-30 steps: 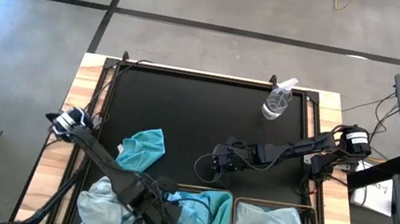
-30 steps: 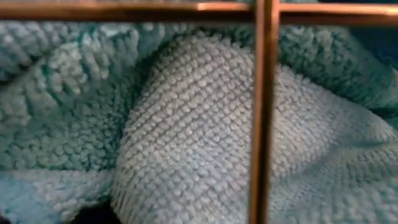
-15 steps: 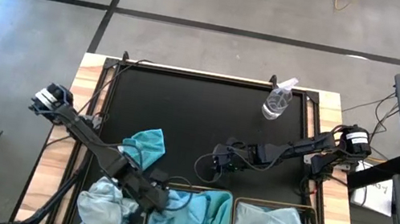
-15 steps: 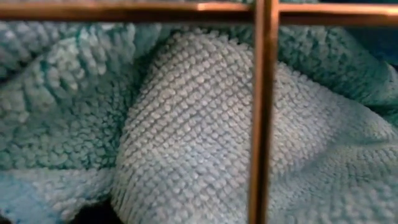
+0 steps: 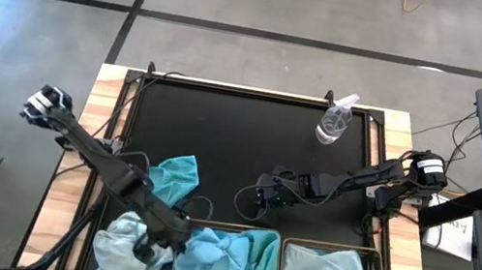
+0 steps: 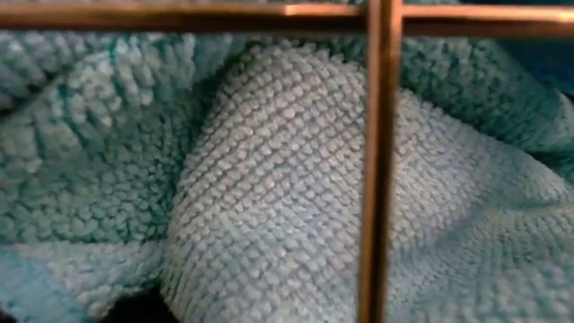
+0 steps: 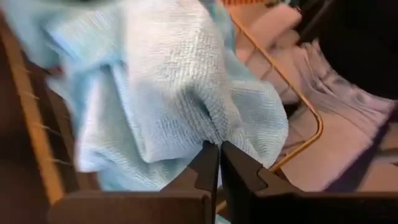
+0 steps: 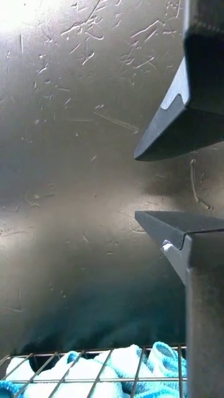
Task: Sort microfiber towel by color & place in baskets
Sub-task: Put the blue towel into the left wire basket
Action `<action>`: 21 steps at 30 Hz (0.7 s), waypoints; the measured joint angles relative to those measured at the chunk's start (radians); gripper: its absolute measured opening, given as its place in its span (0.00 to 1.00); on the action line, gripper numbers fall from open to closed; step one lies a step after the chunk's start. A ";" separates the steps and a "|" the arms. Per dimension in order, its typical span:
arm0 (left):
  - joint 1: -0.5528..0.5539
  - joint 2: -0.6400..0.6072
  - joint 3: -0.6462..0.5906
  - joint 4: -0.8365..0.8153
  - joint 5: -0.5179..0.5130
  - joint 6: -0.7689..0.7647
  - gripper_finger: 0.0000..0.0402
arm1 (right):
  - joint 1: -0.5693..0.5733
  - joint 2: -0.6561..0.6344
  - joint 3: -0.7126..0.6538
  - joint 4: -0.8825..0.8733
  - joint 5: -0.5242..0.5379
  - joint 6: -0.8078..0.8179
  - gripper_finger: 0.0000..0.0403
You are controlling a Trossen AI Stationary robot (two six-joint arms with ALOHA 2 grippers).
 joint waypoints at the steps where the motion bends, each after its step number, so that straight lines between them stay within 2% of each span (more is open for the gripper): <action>1: 0.000 -0.021 0.000 -0.011 -0.017 0.014 0.00 | 0.000 0.000 0.000 0.000 0.000 0.000 0.33; 5: 0.000 -0.115 -0.014 -0.104 -0.097 0.028 0.00 | 0.000 0.000 0.000 0.000 0.000 0.000 0.33; 8: 0.000 -0.191 -0.054 -0.154 -0.180 -0.021 0.00 | 0.000 0.000 0.000 0.000 0.000 -0.001 0.33; 11: 0.000 -0.242 -0.127 -0.034 -0.196 -0.095 0.00 | 0.000 0.000 0.000 0.000 0.000 -0.004 0.33; 17: -0.001 -0.221 -0.260 0.429 0.017 -0.066 0.00 | 0.000 0.000 0.000 0.000 0.000 -0.013 0.33; 21: -0.001 -0.161 -0.268 0.483 0.046 -0.065 0.00 | 0.000 0.000 0.000 0.000 0.000 -0.010 0.33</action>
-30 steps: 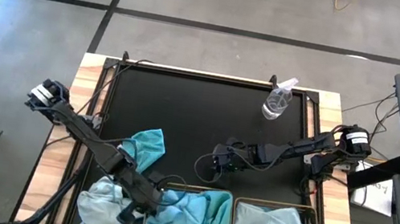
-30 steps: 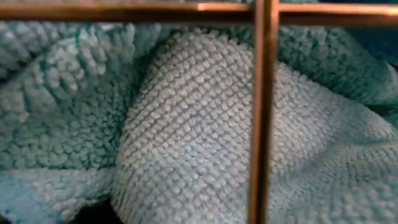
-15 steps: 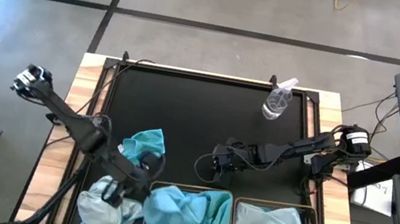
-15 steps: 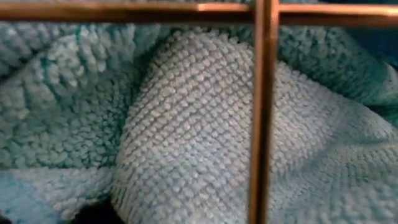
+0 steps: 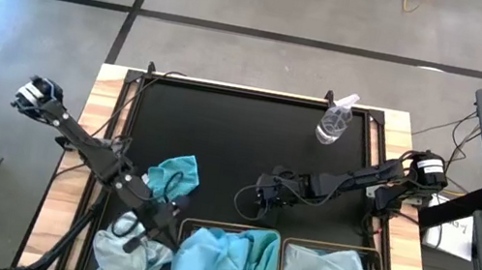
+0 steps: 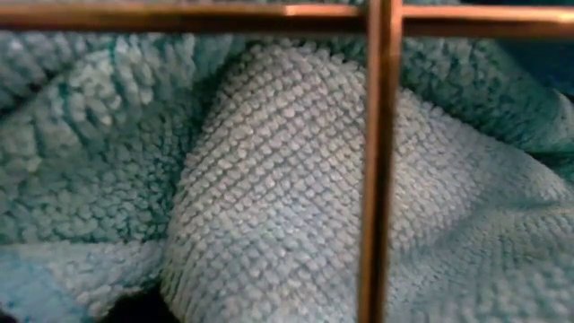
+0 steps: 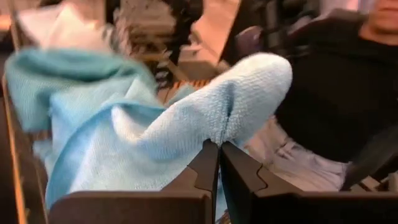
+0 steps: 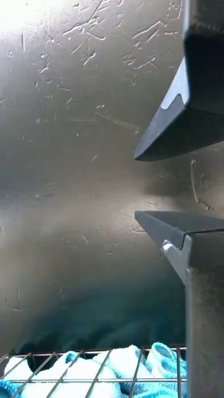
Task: Sort microfiber towel by color & place in baskets
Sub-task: Put the blue towel into the left wire basket
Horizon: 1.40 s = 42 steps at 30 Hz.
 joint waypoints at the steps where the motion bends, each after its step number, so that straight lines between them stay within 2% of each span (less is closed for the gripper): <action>1: 0.000 0.018 0.001 -0.002 -0.016 -0.020 0.00 | 0.000 0.000 0.000 0.000 0.000 0.002 0.33; 7: 0.002 0.132 0.084 -0.075 -0.041 -0.104 0.02 | 0.000 0.000 0.000 0.000 0.000 0.003 0.33; 17: 0.003 0.285 0.417 -0.587 -0.046 -0.003 0.17 | 0.000 0.000 0.000 0.000 0.000 0.003 0.33; 22: 0.003 0.328 0.533 -0.832 -0.147 0.025 0.24 | 0.000 0.000 0.000 -0.001 0.000 0.002 0.33; 24: 0.003 0.327 0.553 -0.868 -0.166 0.026 0.26 | 0.000 0.000 0.000 -0.002 0.000 0.002 0.33; 29: 0.000 0.267 0.553 -0.919 -0.171 0.011 0.30 | 0.000 0.000 -0.001 -0.004 0.000 -0.001 0.33; 33: -0.002 0.198 0.497 -0.959 -0.206 -0.047 0.31 | 0.000 0.000 -0.003 -0.005 0.000 -0.001 0.33; 38: -0.001 0.068 0.344 -0.975 -0.325 -0.130 0.31 | 0.000 0.000 -0.004 -0.005 0.000 -0.001 0.33; 42: -0.001 -0.057 0.200 -0.970 -0.365 -0.196 0.31 | 0.000 0.000 -0.004 -0.005 0.000 0.001 0.33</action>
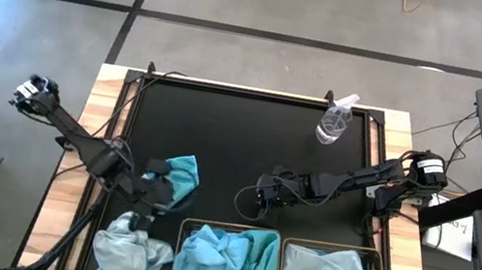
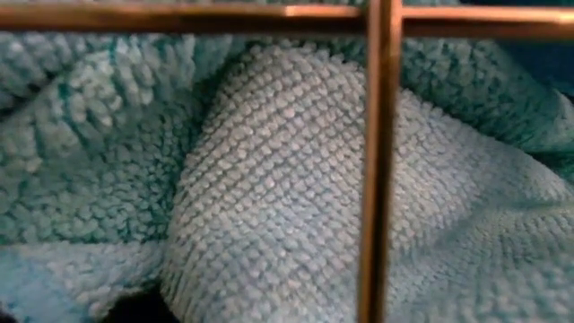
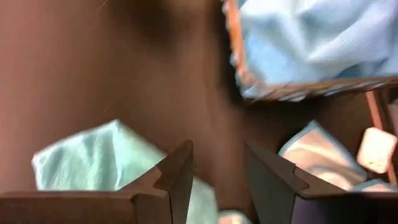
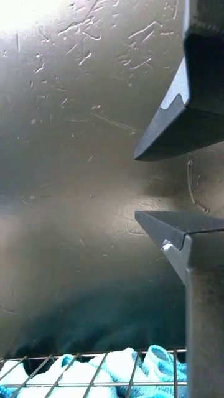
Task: Sort microfiber towel by color & place in baskets
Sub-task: Put the blue towel into the left wire basket
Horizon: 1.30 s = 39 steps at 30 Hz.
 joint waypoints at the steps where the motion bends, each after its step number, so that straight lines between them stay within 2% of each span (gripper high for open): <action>1: 0.000 -0.036 -0.035 0.001 -0.011 -0.021 0.31 | 0.000 0.000 0.000 0.000 0.000 0.010 0.33; 5: 0.000 -0.185 -0.168 0.044 -0.070 -0.099 0.31 | 0.000 0.000 0.000 0.000 0.000 0.048 0.33; 8: 0.000 -0.284 -0.245 0.132 -0.074 -0.109 0.31 | 0.000 0.000 0.000 0.001 0.000 0.051 0.33; 14: 0.000 -0.384 -0.300 0.234 -0.093 -0.109 0.31 | 0.000 0.000 0.017 -0.001 0.000 0.038 0.33; 19: -0.005 -0.385 -0.297 0.230 0.015 -0.213 0.31 | 0.002 0.000 0.039 -0.005 -0.013 0.038 0.33; 21: -0.008 -0.371 -0.291 0.230 0.021 -0.246 0.31 | 0.003 0.000 0.049 -0.010 -0.059 0.027 0.33; 25: -0.005 -0.342 -0.277 0.244 -0.007 -0.219 0.31 | 0.021 -0.007 0.072 -0.010 -0.173 -0.019 0.33; 29: -0.005 -0.305 -0.259 0.280 -0.018 -0.321 0.31 | 0.028 -0.031 0.076 -0.013 -0.192 -0.053 0.33; 34: -0.005 -0.271 -0.220 0.257 0.048 -0.175 0.31 | 0.008 -0.112 0.046 -0.007 -0.210 -0.086 0.33; 39: -0.006 -0.244 -0.191 0.250 0.070 -0.165 0.31 | -0.010 -0.259 -0.071 0.048 -0.210 -0.096 0.33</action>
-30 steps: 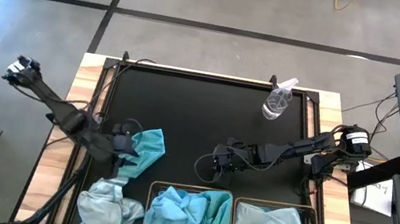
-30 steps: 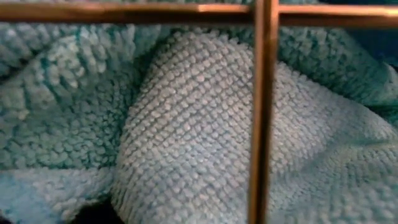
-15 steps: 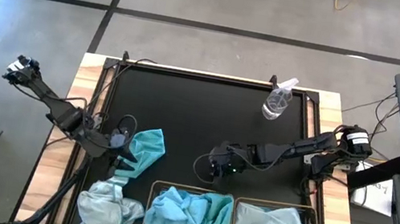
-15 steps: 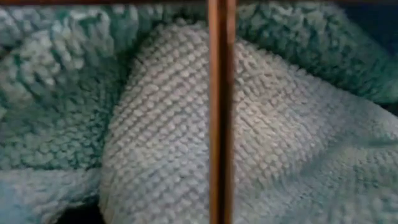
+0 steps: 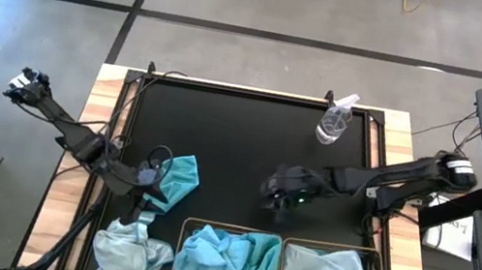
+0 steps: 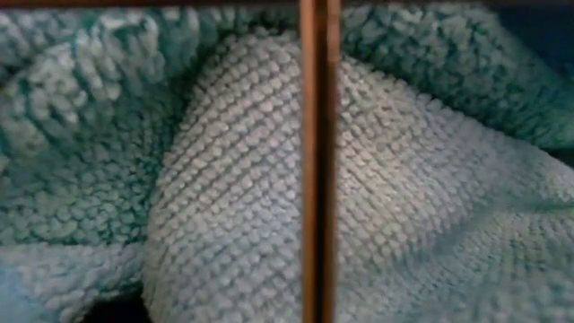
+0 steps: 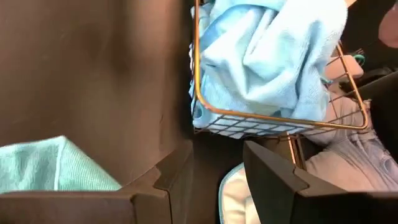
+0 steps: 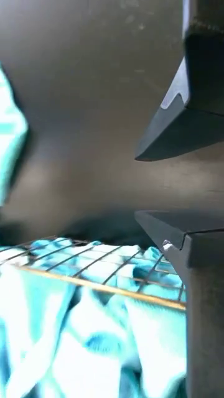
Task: Sort microfiber towel by color & place in baskets
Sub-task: Put the blue towel into the left wire basket
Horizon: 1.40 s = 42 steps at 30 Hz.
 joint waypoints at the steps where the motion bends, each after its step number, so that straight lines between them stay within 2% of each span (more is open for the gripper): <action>1: 0.000 0.003 0.006 -0.005 0.008 0.012 0.31 | -0.004 -0.037 -0.041 0.048 0.000 -0.001 0.33; 5: -0.001 0.014 0.019 -0.031 0.104 0.051 0.31 | -0.022 -0.167 -0.231 0.304 -0.084 0.014 0.33; 8: 0.000 0.006 0.030 -0.030 0.101 0.045 0.31 | -0.040 -0.254 -0.359 0.505 -0.181 0.026 0.33; 10: 0.000 -0.002 0.032 -0.031 0.096 0.052 0.31 | -0.053 -0.311 -0.428 0.575 -0.204 0.033 0.33; 19: 0.000 -0.054 0.034 -0.030 0.067 0.085 0.31 | -0.085 -0.600 -0.664 0.688 -0.201 0.087 0.33; 23: 0.000 -0.071 0.034 -0.031 0.048 0.118 0.31 | -0.085 -0.724 -0.723 0.697 -0.201 0.098 0.33; 31: 0.000 -0.100 0.033 -0.038 0.041 0.137 0.31 | -0.085 -0.956 -0.781 0.689 -0.213 0.095 0.33; 42: 0.000 -0.106 0.032 -0.053 0.040 0.137 0.31 | -0.084 -1.228 -0.801 0.620 -0.290 0.078 0.33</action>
